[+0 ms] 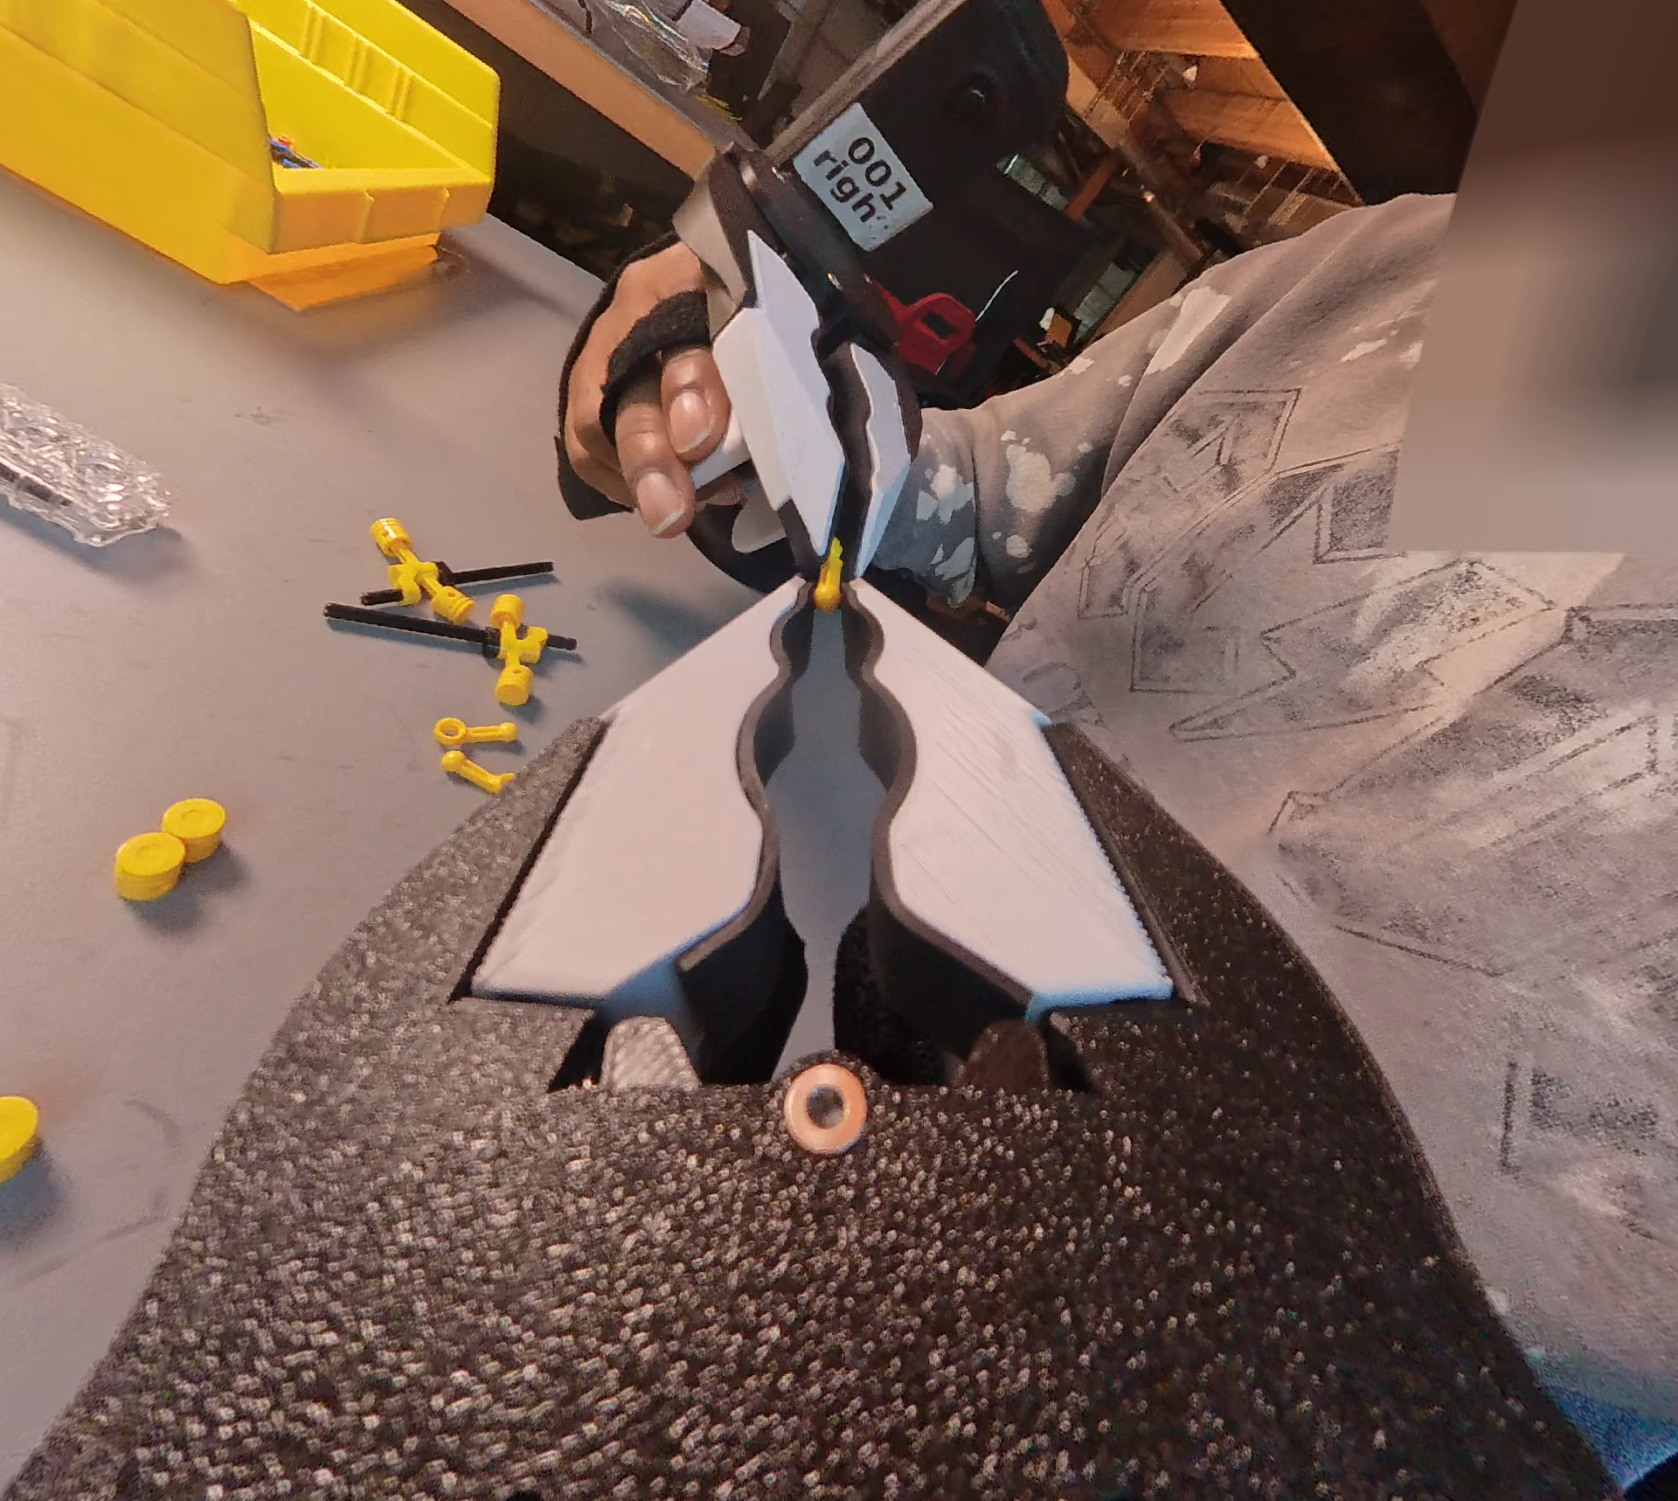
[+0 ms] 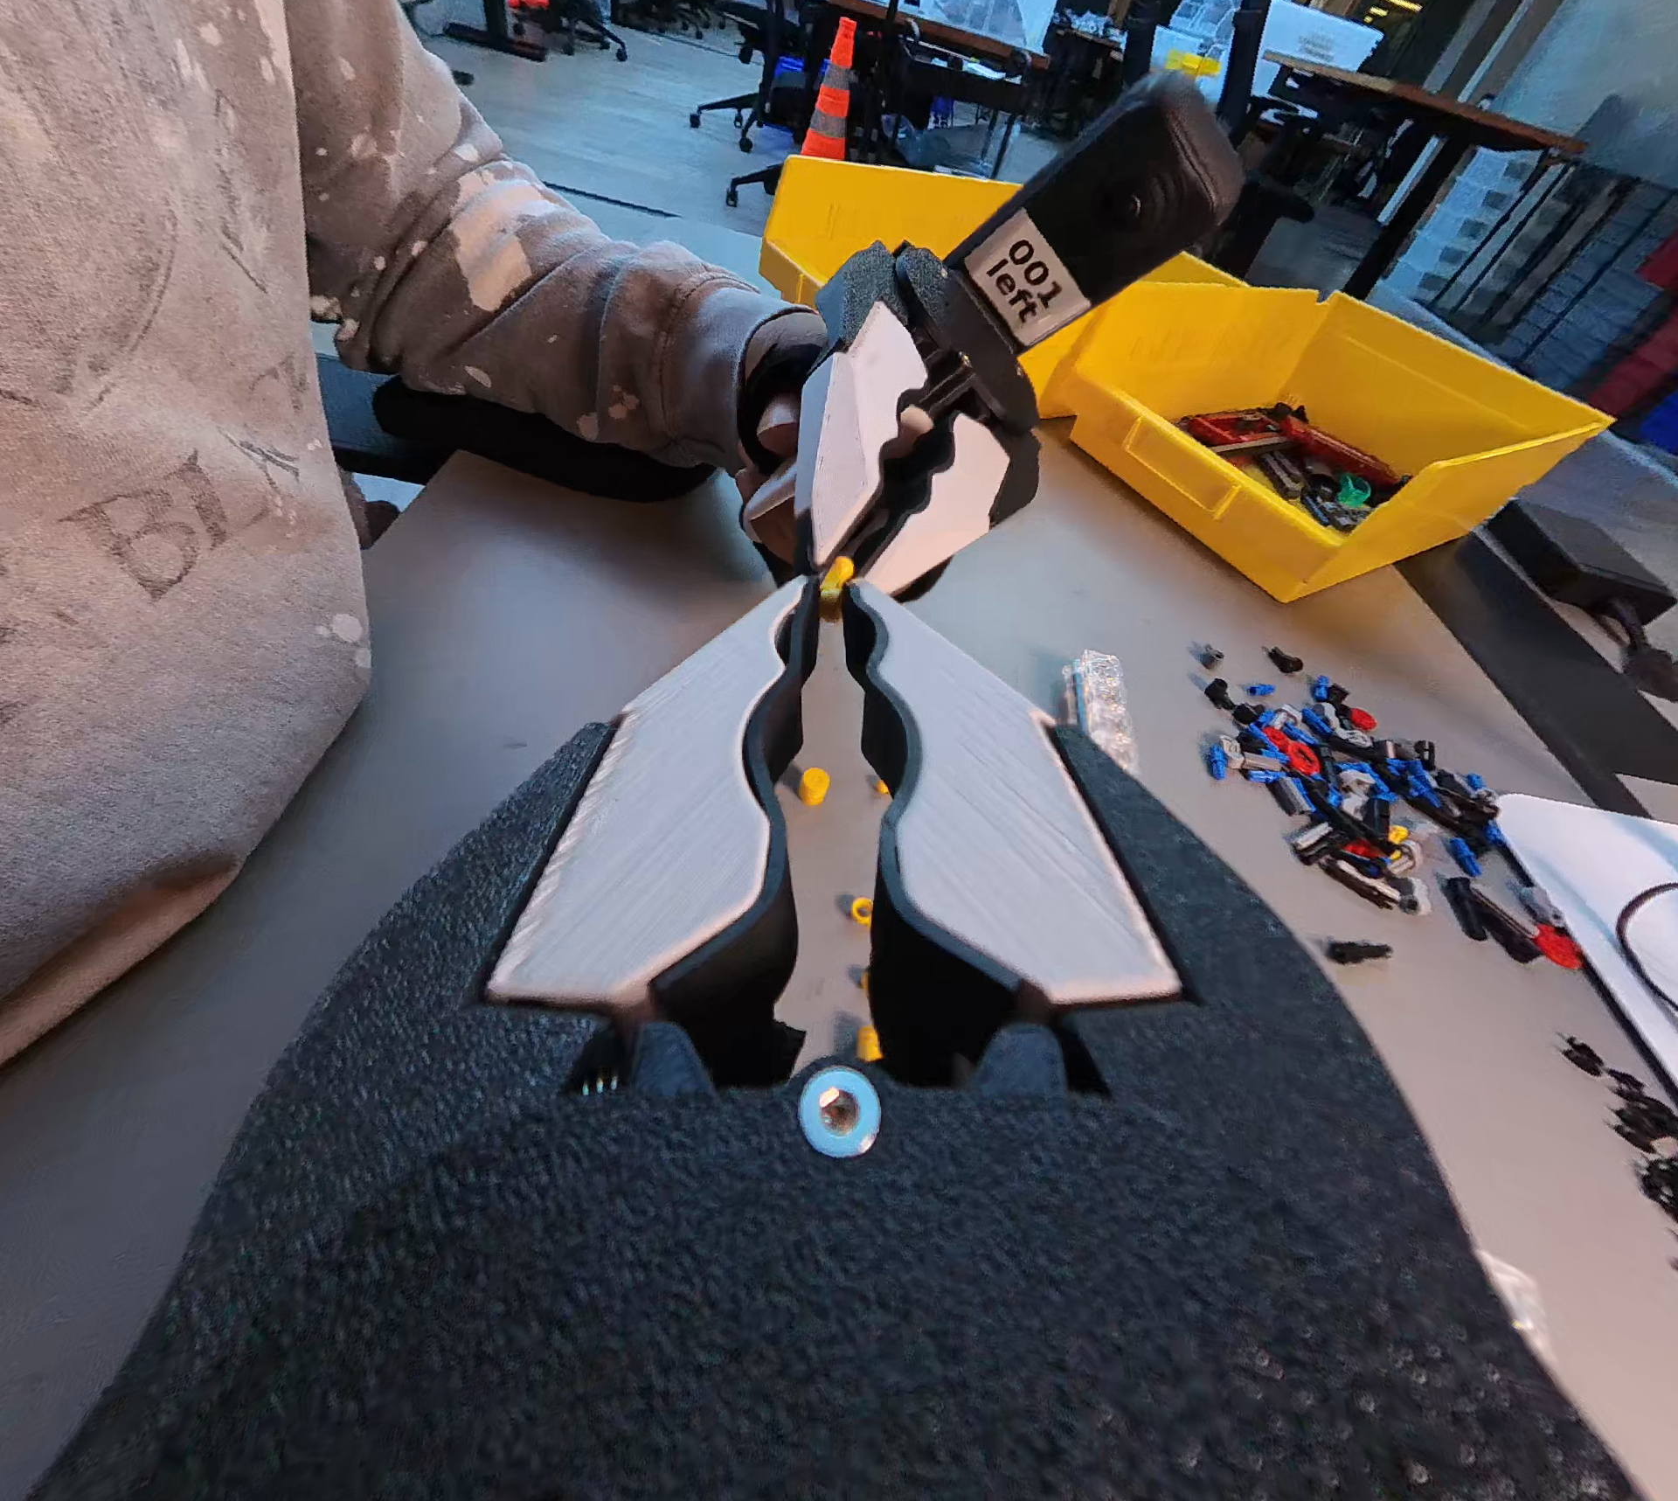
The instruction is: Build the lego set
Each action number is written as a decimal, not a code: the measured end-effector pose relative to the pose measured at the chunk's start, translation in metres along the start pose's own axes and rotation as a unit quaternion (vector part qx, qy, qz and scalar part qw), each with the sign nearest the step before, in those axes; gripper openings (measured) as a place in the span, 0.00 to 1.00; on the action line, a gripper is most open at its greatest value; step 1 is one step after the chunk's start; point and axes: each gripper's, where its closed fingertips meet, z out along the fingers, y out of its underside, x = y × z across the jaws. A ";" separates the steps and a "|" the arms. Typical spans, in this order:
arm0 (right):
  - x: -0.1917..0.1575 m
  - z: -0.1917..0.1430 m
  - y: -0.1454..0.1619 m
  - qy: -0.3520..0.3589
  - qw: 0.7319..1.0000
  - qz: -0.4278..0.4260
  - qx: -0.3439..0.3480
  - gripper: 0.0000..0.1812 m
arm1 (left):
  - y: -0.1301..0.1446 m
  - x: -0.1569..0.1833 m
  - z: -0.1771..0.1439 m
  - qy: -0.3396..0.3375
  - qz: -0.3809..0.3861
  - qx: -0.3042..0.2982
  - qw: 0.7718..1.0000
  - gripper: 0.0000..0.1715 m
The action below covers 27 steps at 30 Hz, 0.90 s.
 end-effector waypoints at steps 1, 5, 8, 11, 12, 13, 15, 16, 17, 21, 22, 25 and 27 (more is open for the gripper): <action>0.001 -0.002 0.001 -0.004 1.000 0.014 0.001 0.03 | -0.001 0.000 -0.001 -0.009 0.017 -0.002 1.000 0.05; 0.006 -0.008 0.000 -0.015 0.998 0.059 0.019 0.03 | -0.003 -0.004 -0.003 -0.059 0.088 -0.015 0.994 0.06; 0.003 -0.006 -0.002 -0.027 0.996 0.075 0.028 0.03 | -0.006 -0.004 -0.002 -0.078 0.113 -0.014 0.990 0.06; 0.003 -0.005 -0.002 -0.031 0.995 0.085 0.032 0.03 | -0.005 -0.002 -0.001 -0.082 0.129 -0.021 0.988 0.03; 0.003 -0.006 -0.003 -0.031 0.995 0.088 0.036 0.03 | -0.006 -0.002 -0.001 -0.083 0.132 -0.020 0.988 0.03; 0.003 -0.006 -0.004 -0.033 0.994 0.092 0.040 0.03 | -0.007 -0.001 -0.001 -0.083 0.132 -0.018 0.988 0.03; 0.004 -0.006 -0.006 -0.029 0.994 0.093 0.046 0.03 | -0.010 0.000 -0.001 -0.086 0.137 -0.012 0.987 0.03; 0.005 -0.006 -0.007 -0.027 0.994 0.093 0.048 0.03 | -0.011 0.000 -0.002 -0.086 0.140 -0.009 0.986 0.03; 0.004 -0.006 -0.008 -0.027 0.994 0.093 0.050 0.03 | -0.012 0.001 -0.002 -0.086 0.141 -0.008 0.986 0.03; 0.005 -0.005 -0.008 -0.022 0.995 0.089 0.051 0.03 | -0.014 0.002 -0.002 -0.091 0.149 -0.002 0.985 0.03; 0.005 -0.004 -0.008 -0.020 0.995 0.088 0.052 0.03 | -0.015 0.002 -0.002 -0.092 0.151 0.001 0.984 0.03; 0.008 -0.005 -0.010 -0.015 0.994 0.094 0.061 0.03 | -0.014 0.001 -0.003 -0.098 0.157 -0.007 0.983 0.03; 0.008 -0.005 -0.013 -0.019 0.992 0.103 0.068 0.03 | -0.014 0.001 -0.003 -0.099 0.160 -0.006 0.982 0.03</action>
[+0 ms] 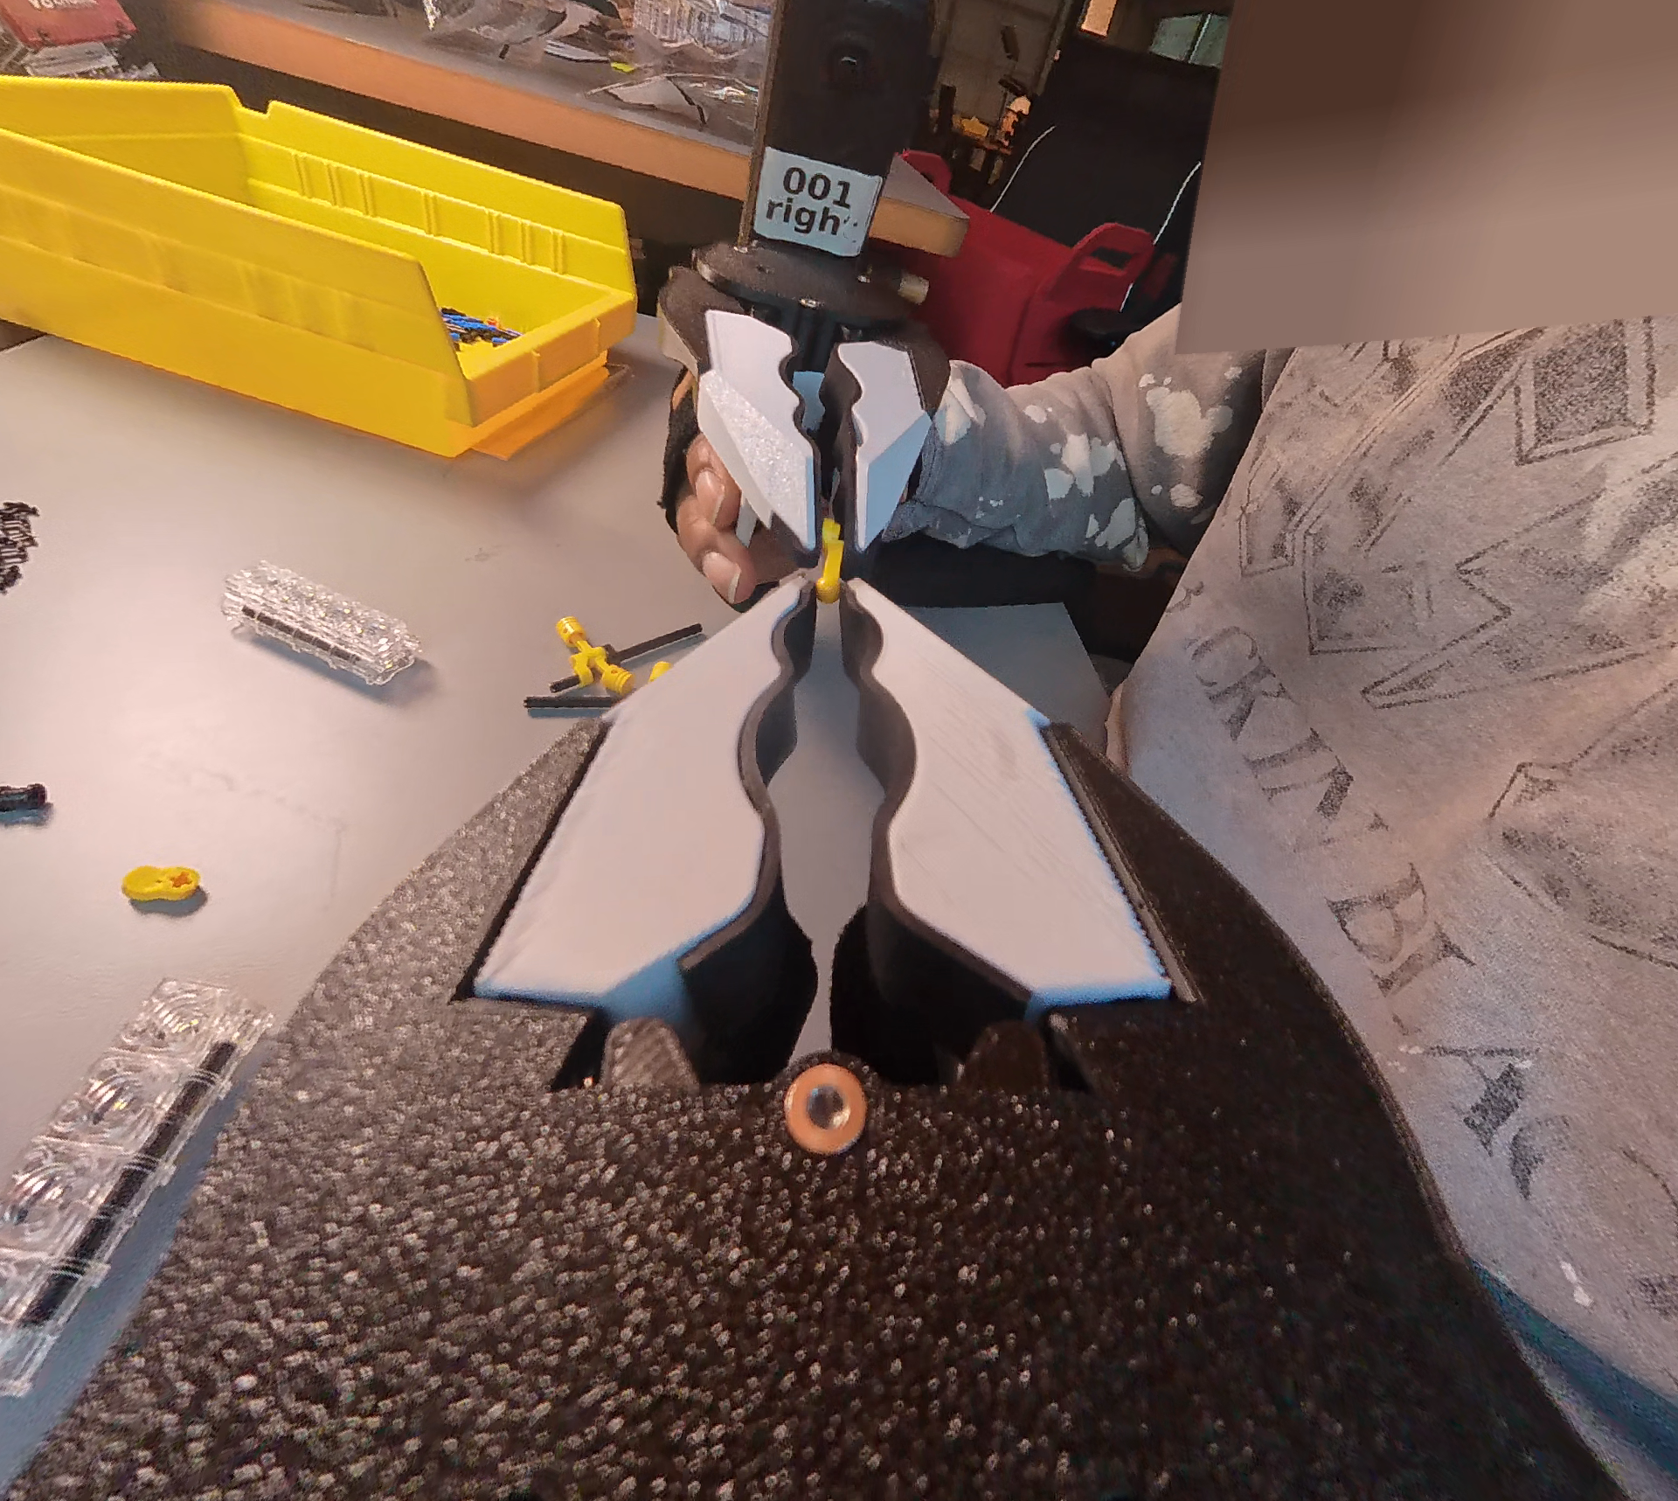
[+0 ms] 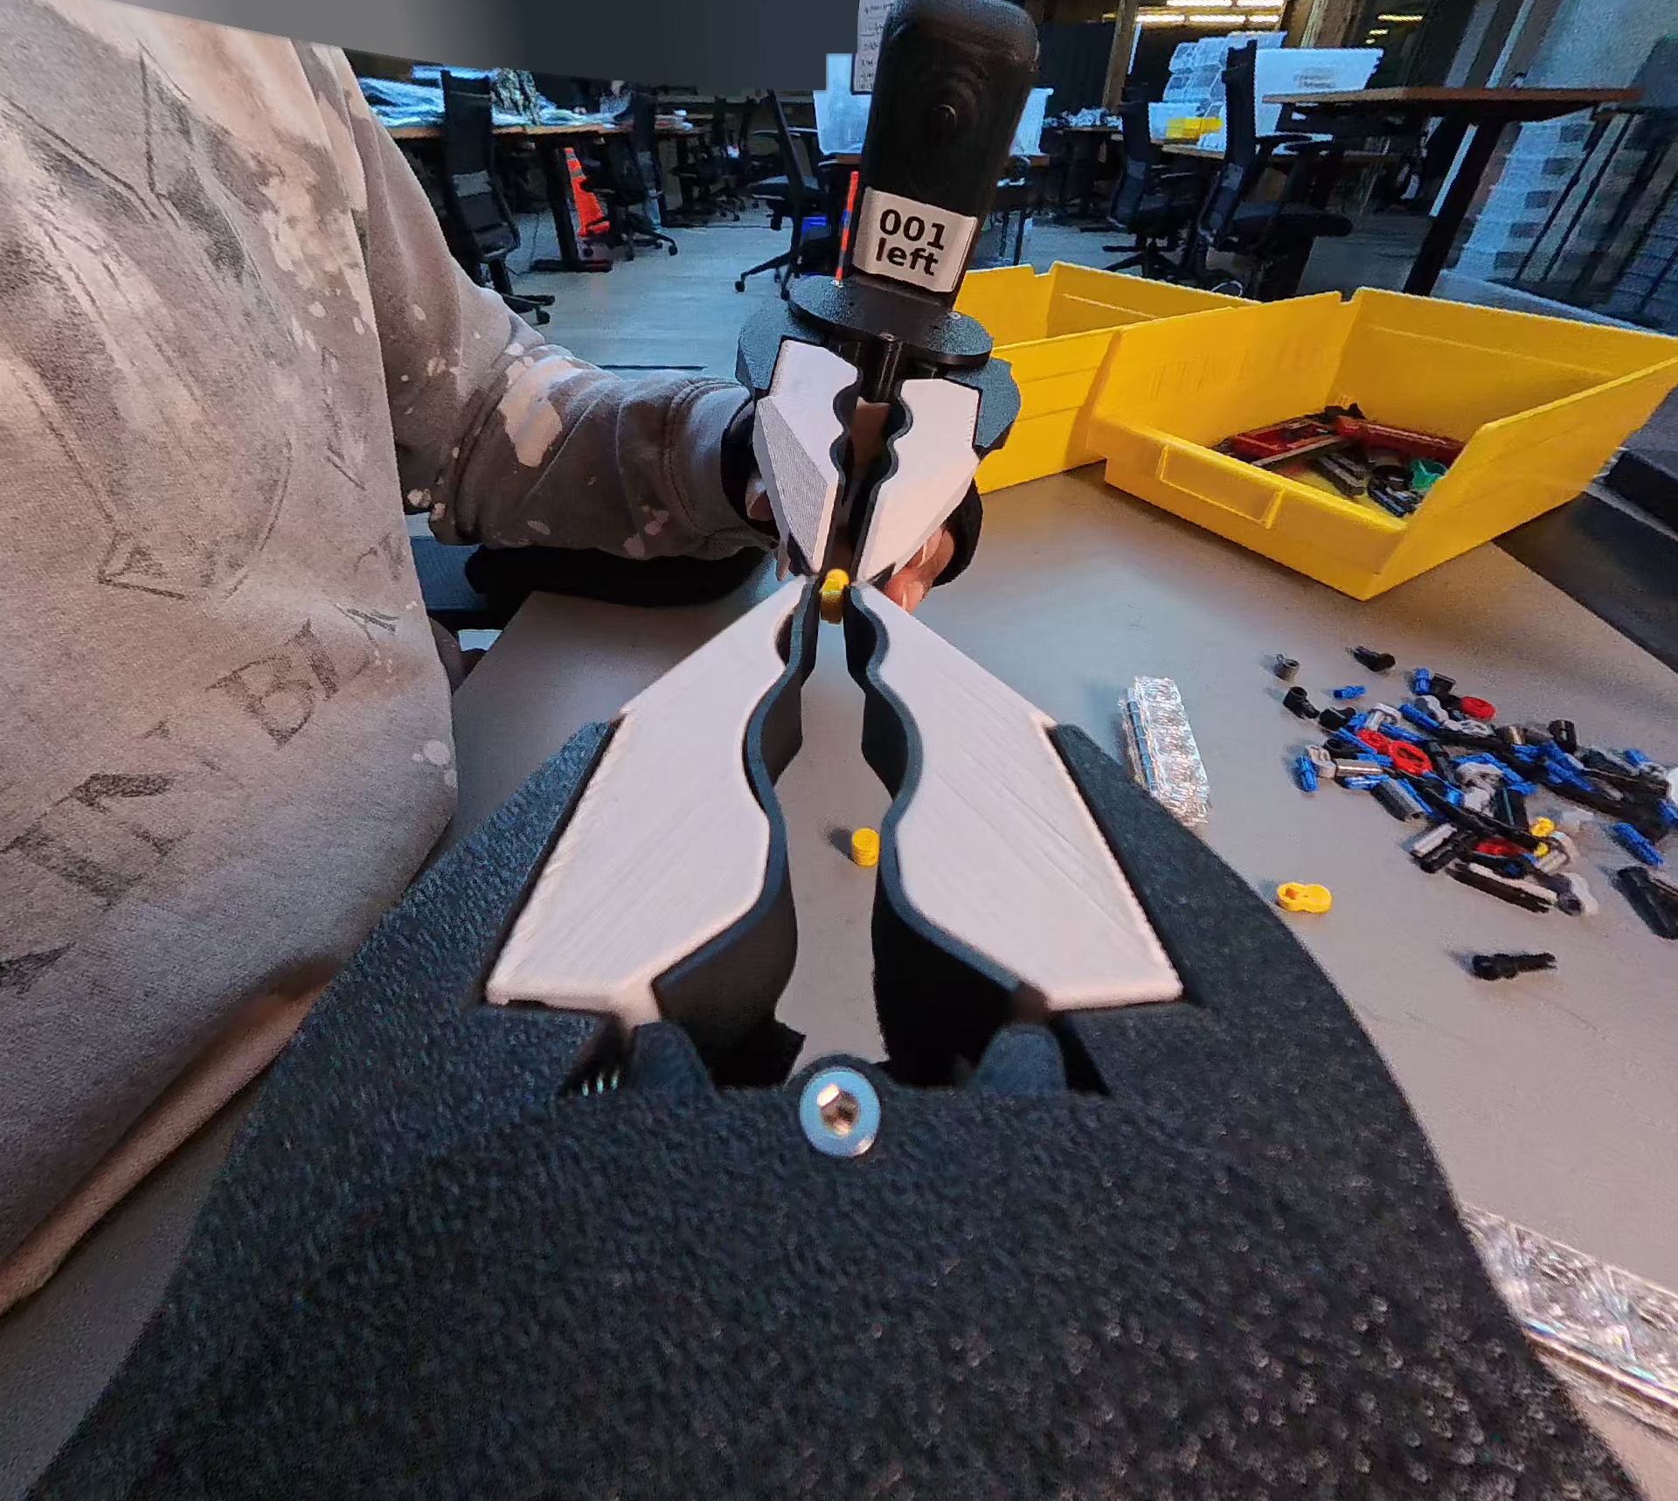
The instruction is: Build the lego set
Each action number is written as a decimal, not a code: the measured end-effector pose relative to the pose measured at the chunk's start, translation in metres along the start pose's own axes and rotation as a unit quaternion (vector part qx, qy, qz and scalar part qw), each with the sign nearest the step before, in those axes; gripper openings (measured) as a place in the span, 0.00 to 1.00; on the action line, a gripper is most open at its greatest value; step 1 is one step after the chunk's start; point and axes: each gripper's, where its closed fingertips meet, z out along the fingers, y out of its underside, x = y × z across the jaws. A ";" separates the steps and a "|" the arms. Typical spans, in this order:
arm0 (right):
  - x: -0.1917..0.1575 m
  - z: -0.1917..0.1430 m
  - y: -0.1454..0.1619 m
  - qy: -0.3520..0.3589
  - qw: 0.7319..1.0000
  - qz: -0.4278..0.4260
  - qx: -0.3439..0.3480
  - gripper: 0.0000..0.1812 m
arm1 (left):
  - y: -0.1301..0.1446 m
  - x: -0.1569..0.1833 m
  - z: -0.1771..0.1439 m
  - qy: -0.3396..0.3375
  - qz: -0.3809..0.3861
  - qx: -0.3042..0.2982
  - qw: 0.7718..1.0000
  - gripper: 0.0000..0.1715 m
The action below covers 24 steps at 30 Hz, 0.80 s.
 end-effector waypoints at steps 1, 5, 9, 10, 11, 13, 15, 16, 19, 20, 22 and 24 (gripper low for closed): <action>0.001 0.000 0.000 0.002 1.000 0.000 -0.002 0.02 | -0.002 0.000 0.000 -0.002 0.001 0.005 1.000 0.03; 0.002 -0.002 0.005 0.002 1.000 -0.006 -0.021 0.02 | 0.007 -0.006 -0.002 -0.012 0.001 -0.024 1.000 0.04; 0.012 -0.014 0.010 0.021 0.999 -0.014 -0.042 0.02 | 0.056 -0.021 -0.009 -0.046 0.012 -0.166 0.985 0.11; 0.015 -0.016 0.012 0.026 0.998 -0.016 -0.049 0.02 | 0.072 -0.024 -0.009 -0.055 0.022 -0.208 0.976 0.12; 0.016 -0.018 0.014 0.028 0.998 -0.014 -0.054 0.02 | 0.086 -0.026 -0.009 -0.063 0.035 -0.246 0.967 0.12; 0.019 -0.020 0.019 0.032 0.997 -0.014 -0.067 0.02 | 0.105 -0.030 -0.008 -0.077 0.060 -0.296 0.950 0.12; 0.020 -0.019 0.025 0.032 0.996 -0.014 -0.082 0.02 | 0.114 -0.035 -0.009 -0.093 0.079 -0.327 0.937 0.11; 0.019 -0.019 0.028 0.031 0.995 -0.014 -0.089 0.02 | 0.116 -0.036 -0.010 -0.099 0.088 -0.338 0.932 0.11; 0.018 -0.017 0.035 0.027 0.994 -0.014 -0.104 0.02 | 0.119 -0.037 -0.010 -0.106 0.106 -0.360 0.921 0.09; 0.018 -0.016 0.036 0.026 0.994 -0.013 -0.107 0.02 | 0.119 -0.037 -0.011 -0.109 0.114 -0.368 0.916 0.09; 0.018 -0.016 0.038 0.024 0.993 -0.011 -0.111 0.02 | 0.118 -0.036 -0.009 -0.108 0.122 -0.376 0.912 0.09; 0.018 -0.016 0.040 0.024 0.993 -0.010 -0.114 0.02 | 0.119 -0.037 -0.010 -0.110 0.130 -0.393 0.904 0.08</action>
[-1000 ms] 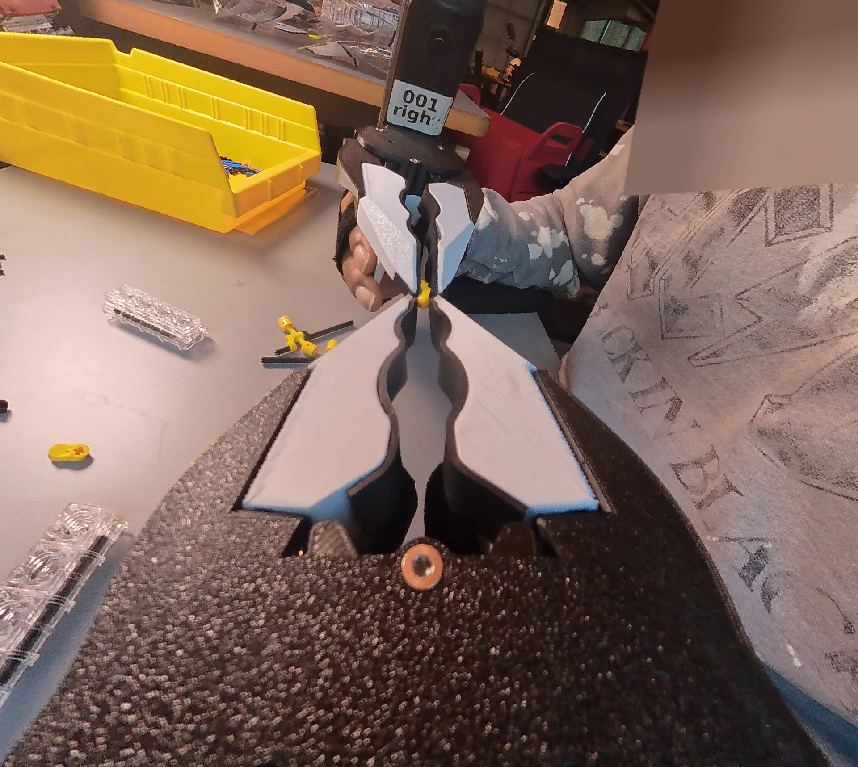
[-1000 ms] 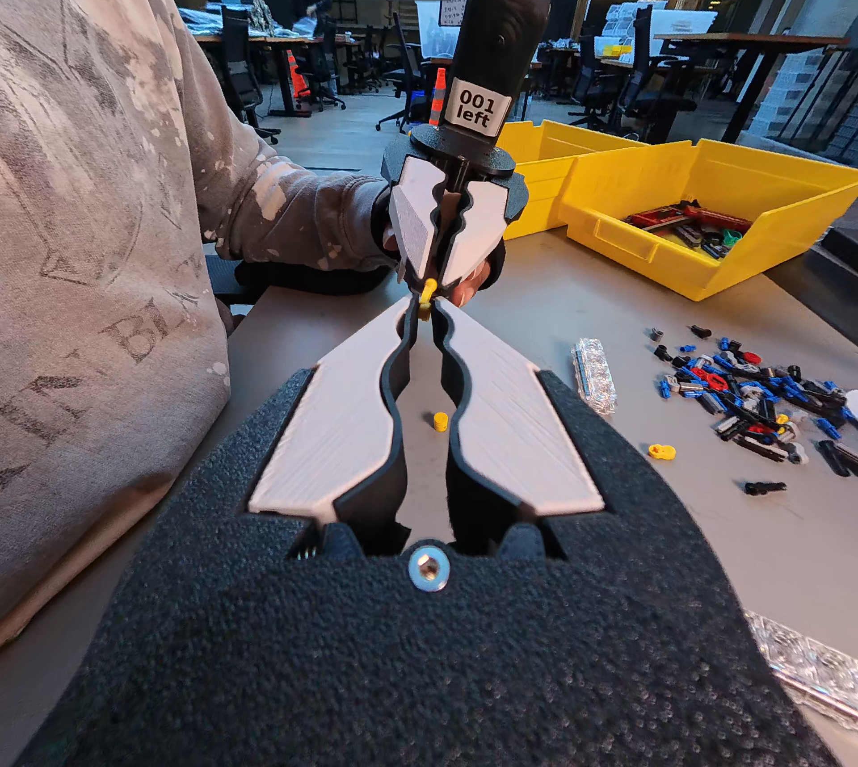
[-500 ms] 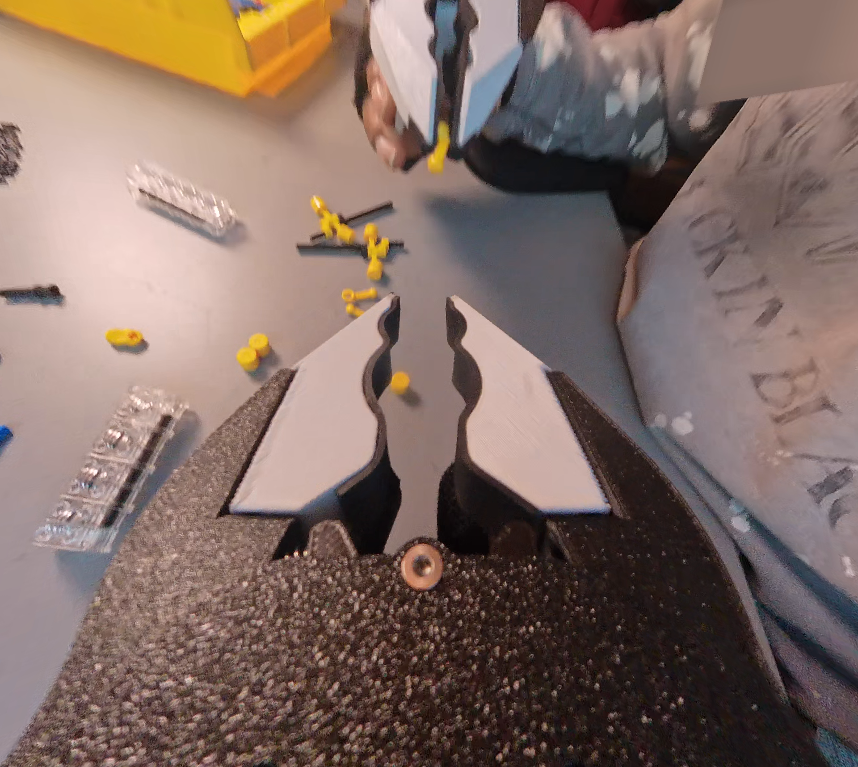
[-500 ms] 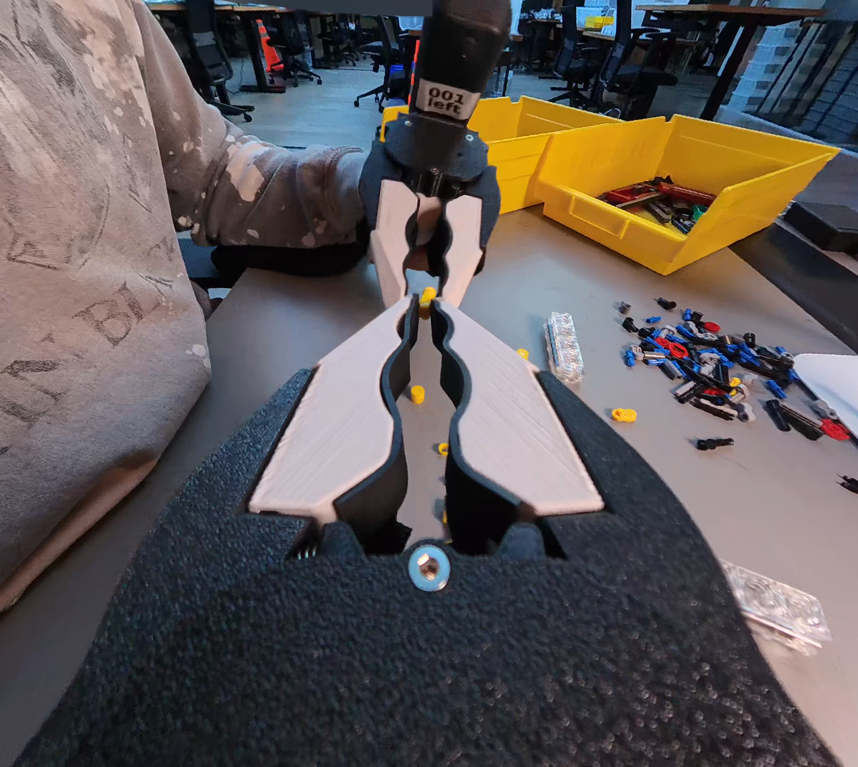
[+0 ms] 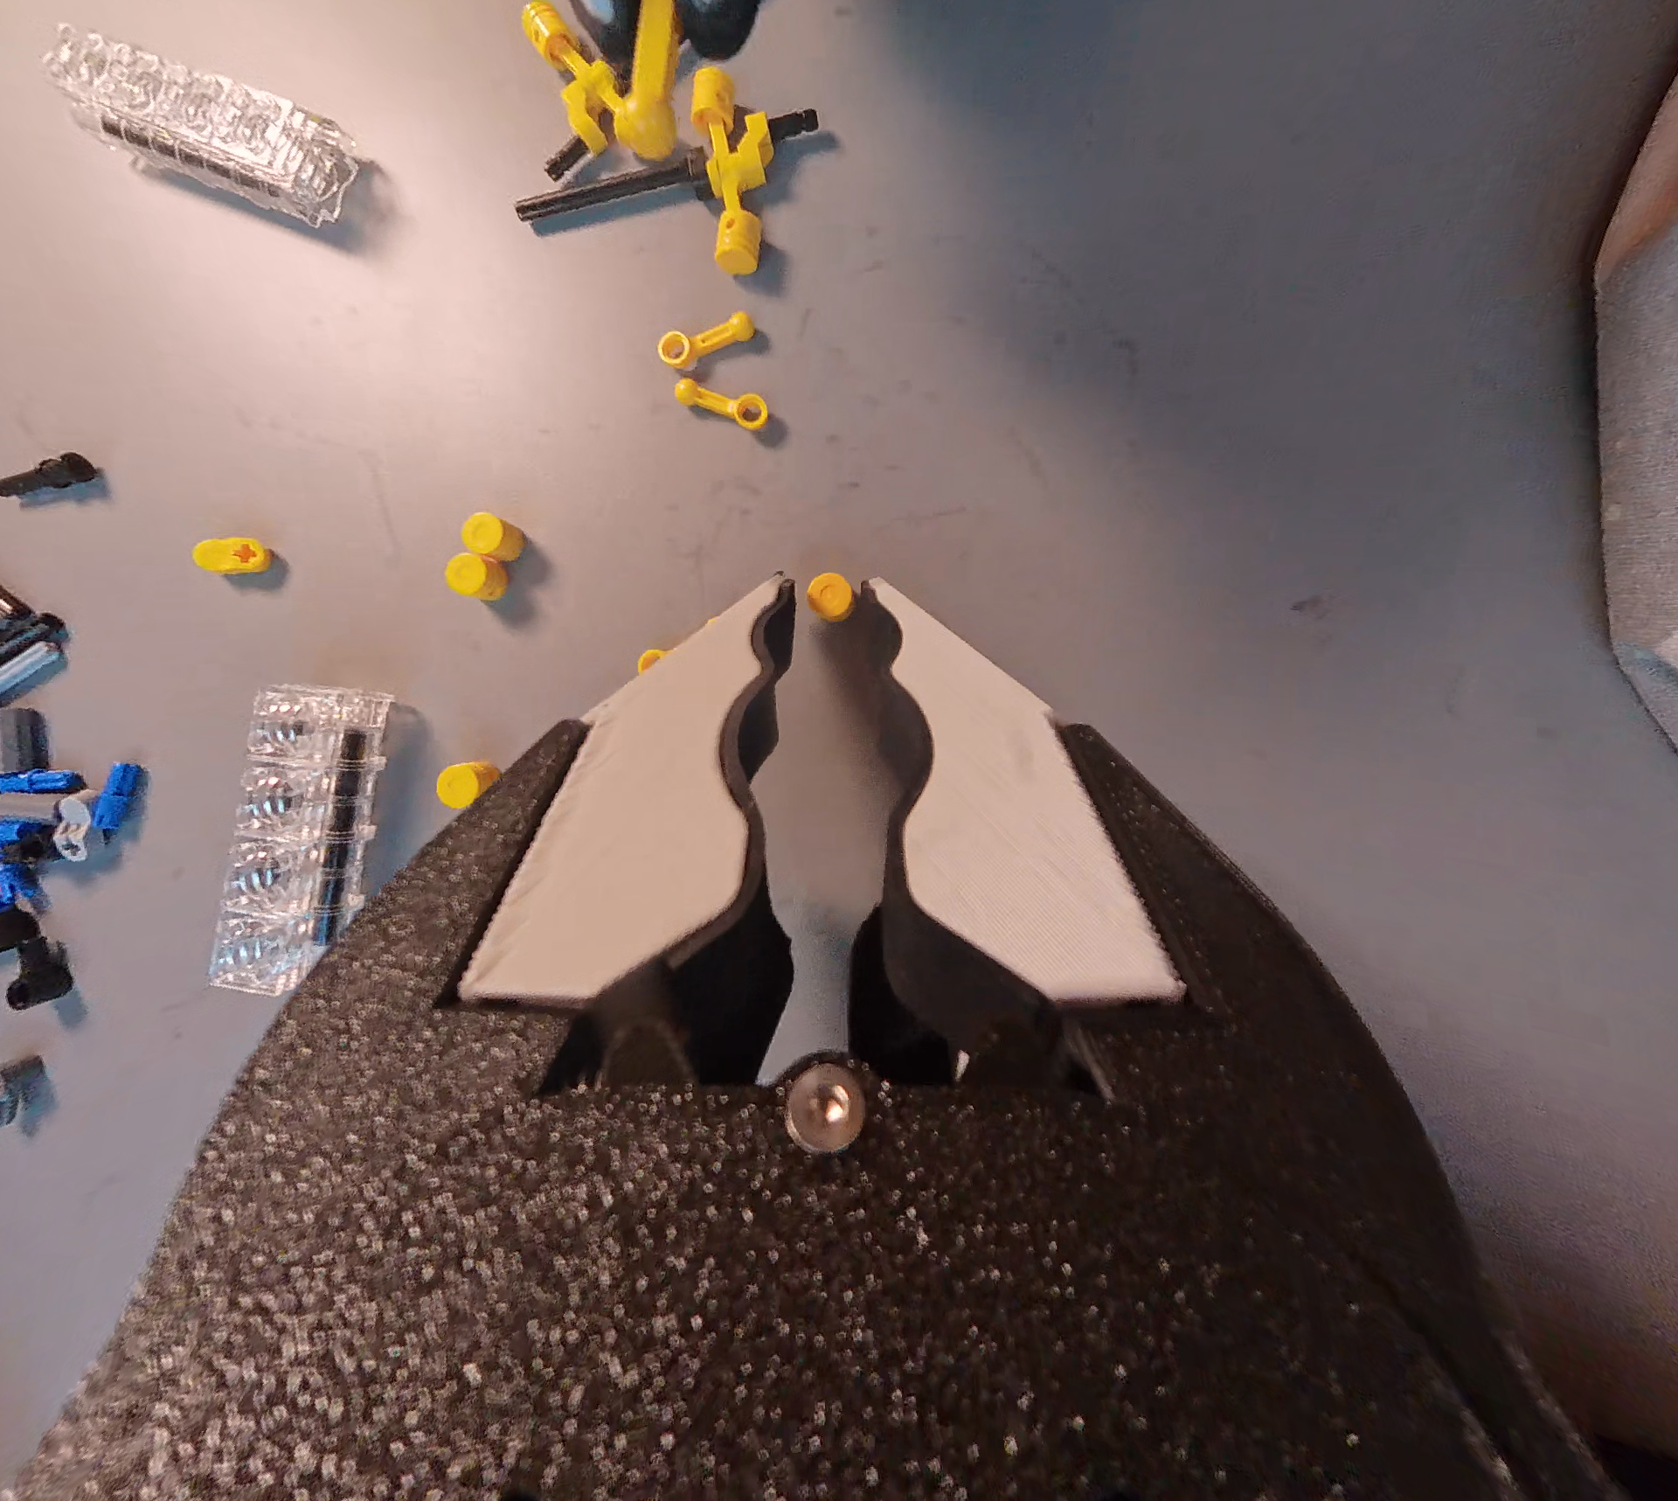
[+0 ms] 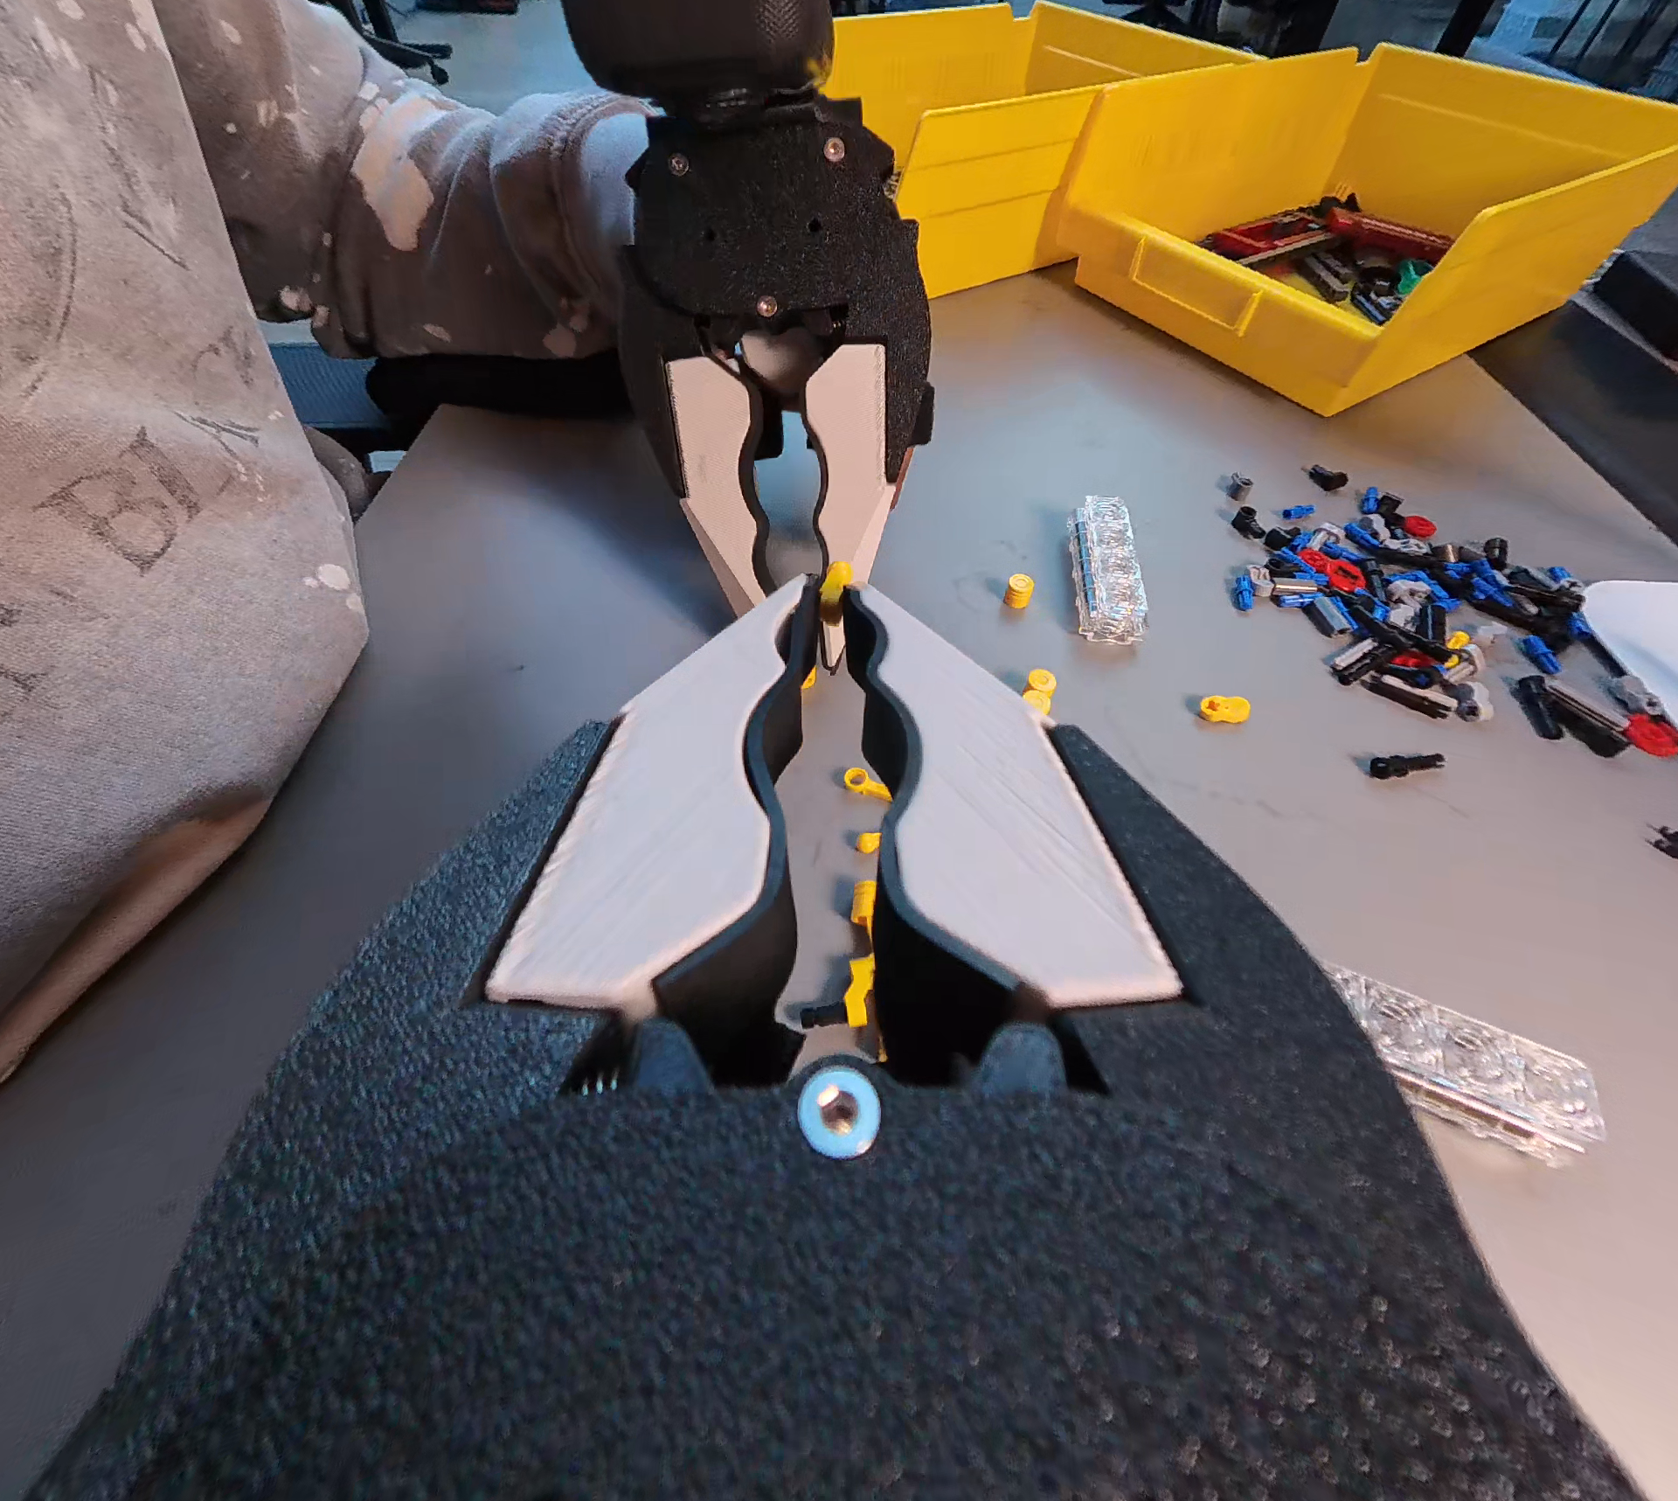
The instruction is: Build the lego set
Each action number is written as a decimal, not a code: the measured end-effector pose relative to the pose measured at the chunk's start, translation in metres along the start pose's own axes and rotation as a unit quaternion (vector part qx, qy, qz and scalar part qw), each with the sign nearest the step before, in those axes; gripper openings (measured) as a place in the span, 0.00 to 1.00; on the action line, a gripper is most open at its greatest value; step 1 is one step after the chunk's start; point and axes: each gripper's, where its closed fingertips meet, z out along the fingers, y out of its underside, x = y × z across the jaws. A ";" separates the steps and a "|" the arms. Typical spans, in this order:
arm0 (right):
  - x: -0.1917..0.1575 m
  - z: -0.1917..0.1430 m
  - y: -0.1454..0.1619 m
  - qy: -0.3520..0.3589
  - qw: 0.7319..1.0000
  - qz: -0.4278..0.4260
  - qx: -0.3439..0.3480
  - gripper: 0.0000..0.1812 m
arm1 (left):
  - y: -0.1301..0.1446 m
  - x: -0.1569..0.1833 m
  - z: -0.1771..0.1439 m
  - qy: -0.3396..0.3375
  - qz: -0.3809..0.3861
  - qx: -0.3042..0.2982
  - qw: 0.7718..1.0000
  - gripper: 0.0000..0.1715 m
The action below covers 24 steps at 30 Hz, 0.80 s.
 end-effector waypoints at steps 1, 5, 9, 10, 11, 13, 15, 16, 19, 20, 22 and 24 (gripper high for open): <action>0.000 0.000 0.001 -0.001 1.000 0.000 -0.002 0.02 | 0.000 0.000 0.001 0.002 0.003 -0.007 1.000 0.08; -0.001 -0.001 0.001 -0.001 1.000 -0.003 -0.006 0.02 | 0.002 0.000 0.003 0.007 0.006 -0.032 0.999 0.08; 0.001 -0.002 0.001 0.004 1.000 -0.005 -0.007 0.02 | 0.000 -0.003 0.003 0.004 -0.001 -0.026 1.000 0.06; 0.002 -0.003 0.000 0.007 1.000 -0.006 -0.004 0.02 | -0.007 -0.007 0.000 0.003 -0.018 0.007 1.000 0.06; 0.004 -0.005 -0.004 0.012 1.000 -0.004 0.008 0.02 | -0.021 -0.010 -0.007 0.016 -0.055 0.070 0.996 0.06; 0.008 -0.011 -0.018 0.023 0.999 0.000 0.048 0.02 | -0.052 -0.027 -0.035 0.047 -0.157 0.225 0.960 0.05; 0.011 -0.019 -0.037 0.037 0.994 0.001 0.103 0.02 | -0.078 -0.040 -0.073 0.104 -0.237 0.378 0.889 0.05; 0.011 -0.021 -0.047 0.041 0.991 0.006 0.129 0.02 | -0.087 -0.045 -0.089 0.131 -0.264 0.437 0.850 0.05; 0.010 -0.019 -0.065 0.055 0.984 0.017 0.171 0.03 | -0.098 -0.053 -0.107 0.186 -0.318 0.524 0.768 0.05; 0.009 -0.017 -0.068 0.062 0.983 0.016 0.174 0.03 | -0.101 -0.053 -0.109 0.199 -0.327 0.537 0.752 0.05; 0.009 -0.015 -0.073 0.076 0.980 0.020 0.183 0.02 | -0.107 -0.051 -0.111 0.219 -0.335 0.554 0.730 0.05; 0.011 -0.015 -0.075 0.083 0.978 0.032 0.191 0.02 | -0.112 -0.049 -0.114 0.232 -0.341 0.568 0.713 0.05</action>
